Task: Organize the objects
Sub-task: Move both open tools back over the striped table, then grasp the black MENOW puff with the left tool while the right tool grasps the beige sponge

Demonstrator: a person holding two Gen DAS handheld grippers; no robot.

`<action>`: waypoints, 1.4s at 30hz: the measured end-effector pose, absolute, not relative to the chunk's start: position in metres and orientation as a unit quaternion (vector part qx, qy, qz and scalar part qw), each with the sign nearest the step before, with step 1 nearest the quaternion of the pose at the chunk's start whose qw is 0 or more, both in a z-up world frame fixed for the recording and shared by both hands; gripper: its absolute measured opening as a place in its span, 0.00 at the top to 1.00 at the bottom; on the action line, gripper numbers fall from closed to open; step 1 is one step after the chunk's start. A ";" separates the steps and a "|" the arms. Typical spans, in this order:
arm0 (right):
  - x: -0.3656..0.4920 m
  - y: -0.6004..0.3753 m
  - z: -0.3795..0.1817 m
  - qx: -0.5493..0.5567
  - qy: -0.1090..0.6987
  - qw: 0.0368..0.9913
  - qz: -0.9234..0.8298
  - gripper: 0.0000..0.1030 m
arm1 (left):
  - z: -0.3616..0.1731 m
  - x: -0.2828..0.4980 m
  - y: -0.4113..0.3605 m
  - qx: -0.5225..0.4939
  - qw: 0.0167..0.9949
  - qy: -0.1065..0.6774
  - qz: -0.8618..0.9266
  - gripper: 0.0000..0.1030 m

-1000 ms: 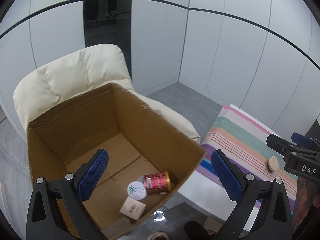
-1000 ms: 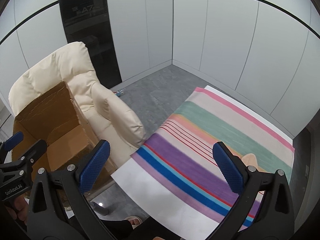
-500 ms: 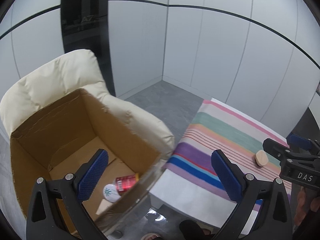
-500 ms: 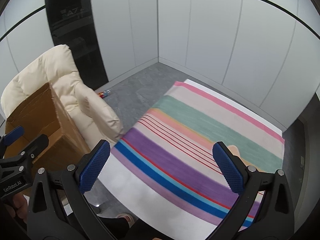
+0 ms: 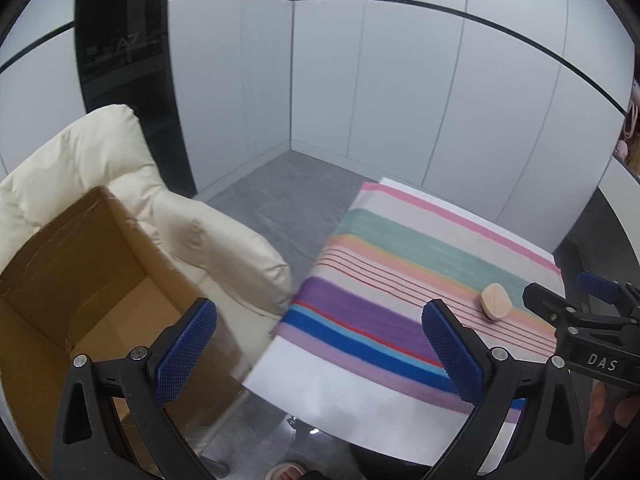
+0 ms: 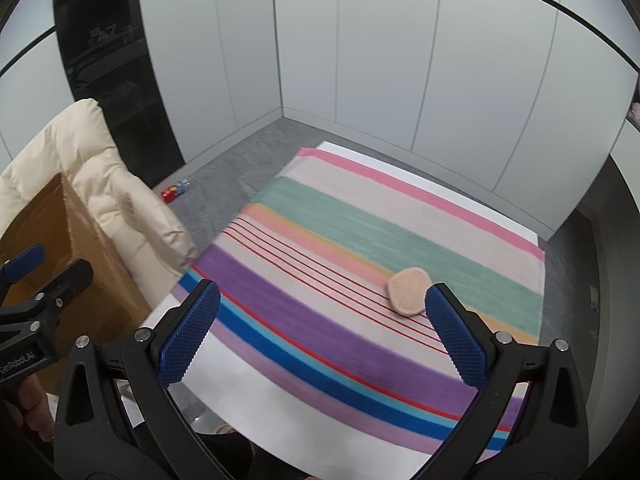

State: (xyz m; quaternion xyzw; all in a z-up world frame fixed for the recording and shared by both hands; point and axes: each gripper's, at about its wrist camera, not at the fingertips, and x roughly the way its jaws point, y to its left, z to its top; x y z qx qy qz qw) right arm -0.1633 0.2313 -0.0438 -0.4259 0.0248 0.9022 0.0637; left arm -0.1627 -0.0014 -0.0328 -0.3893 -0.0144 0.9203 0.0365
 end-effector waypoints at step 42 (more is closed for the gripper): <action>-0.234 0.352 -0.225 -0.482 0.000 0.067 0.873 0.32 | -0.196 -0.258 0.154 -0.463 0.141 0.099 0.870 0.00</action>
